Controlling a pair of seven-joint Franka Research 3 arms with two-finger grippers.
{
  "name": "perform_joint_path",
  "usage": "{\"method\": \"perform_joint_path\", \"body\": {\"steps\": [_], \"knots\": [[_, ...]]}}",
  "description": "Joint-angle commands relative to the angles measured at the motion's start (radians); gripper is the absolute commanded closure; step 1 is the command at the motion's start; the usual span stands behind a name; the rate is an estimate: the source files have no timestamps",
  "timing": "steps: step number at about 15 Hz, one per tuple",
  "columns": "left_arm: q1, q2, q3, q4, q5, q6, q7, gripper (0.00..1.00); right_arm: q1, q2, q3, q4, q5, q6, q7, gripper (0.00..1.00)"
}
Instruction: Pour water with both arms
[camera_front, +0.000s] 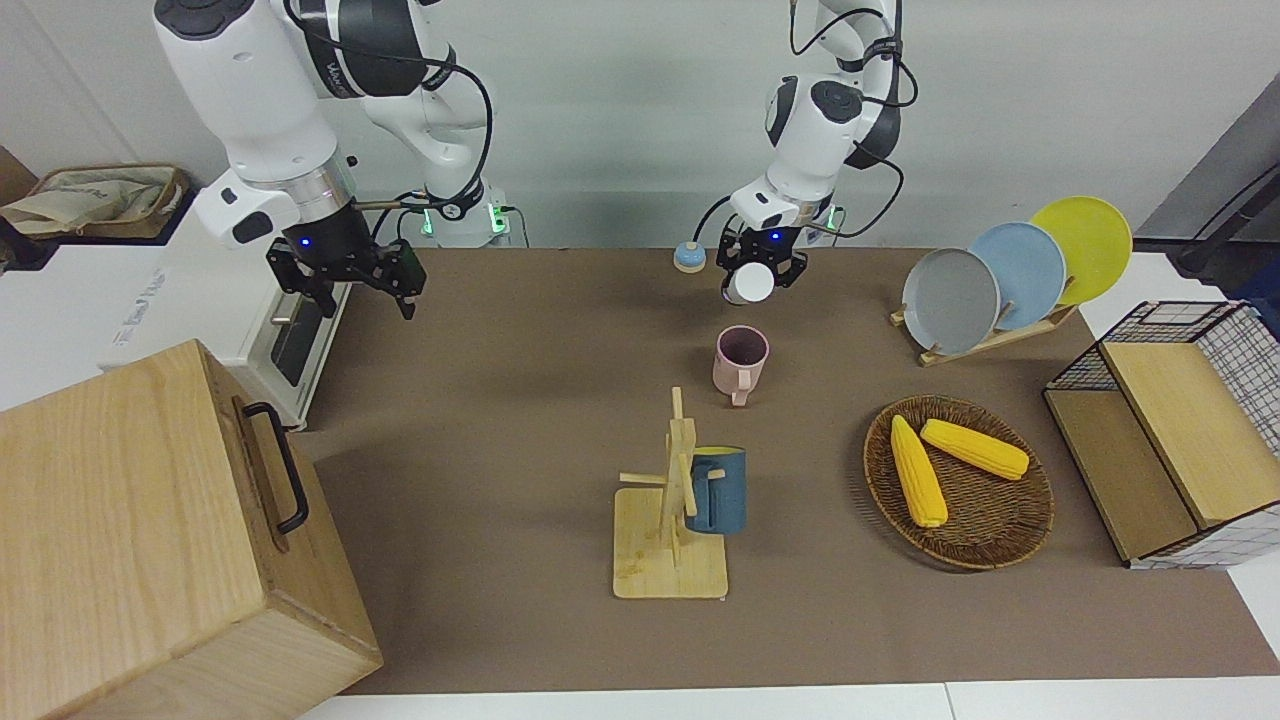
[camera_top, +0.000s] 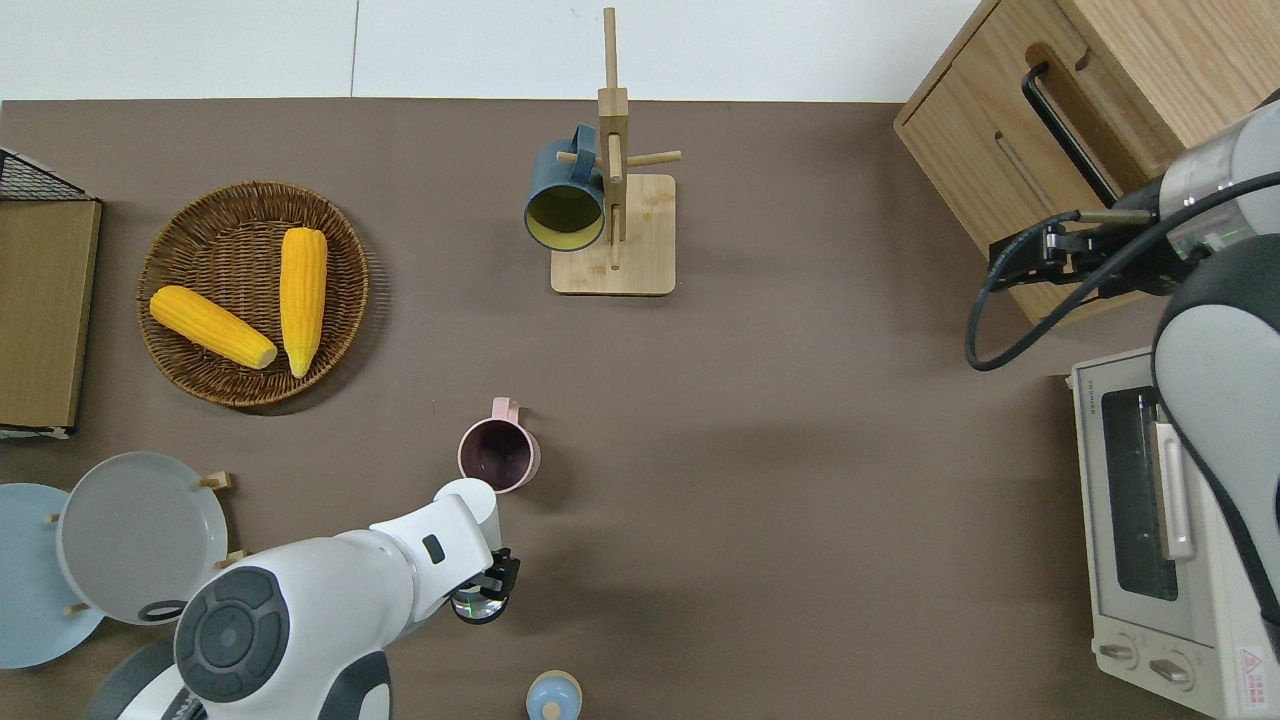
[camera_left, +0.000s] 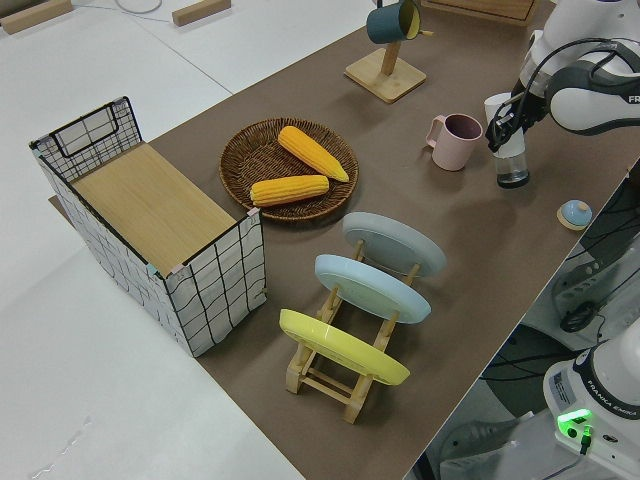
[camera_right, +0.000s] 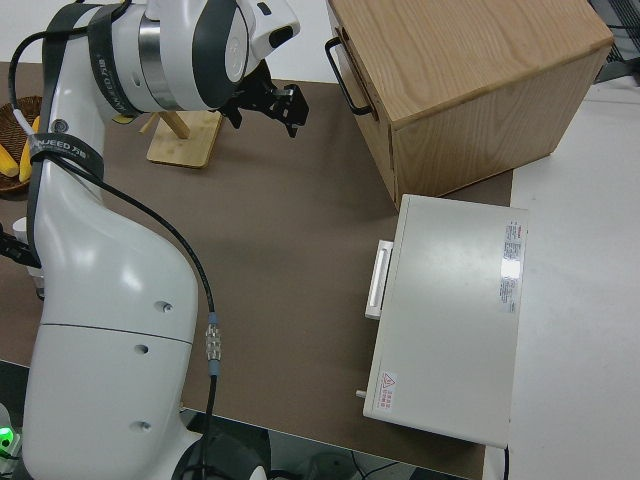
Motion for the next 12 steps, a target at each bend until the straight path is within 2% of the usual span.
{"method": "perform_joint_path", "body": {"steps": [1, 6, 12], "knots": [[0.029, 0.064, -0.003, 0.116, 0.059, -0.118, -0.046, 1.0, -0.024, -0.025, 0.015, -0.034, 0.021, 0.022, -0.019, 0.009], [0.025, 0.167, -0.003, 0.221, 0.131, -0.216, -0.11, 1.0, -0.024, -0.025, 0.015, -0.034, 0.021, 0.022, -0.019, 0.009], [0.029, 0.187, -0.003, 0.251, 0.149, -0.278, -0.112, 1.0, -0.024, -0.025, 0.015, -0.034, 0.021, 0.022, -0.019, 0.009]]}}
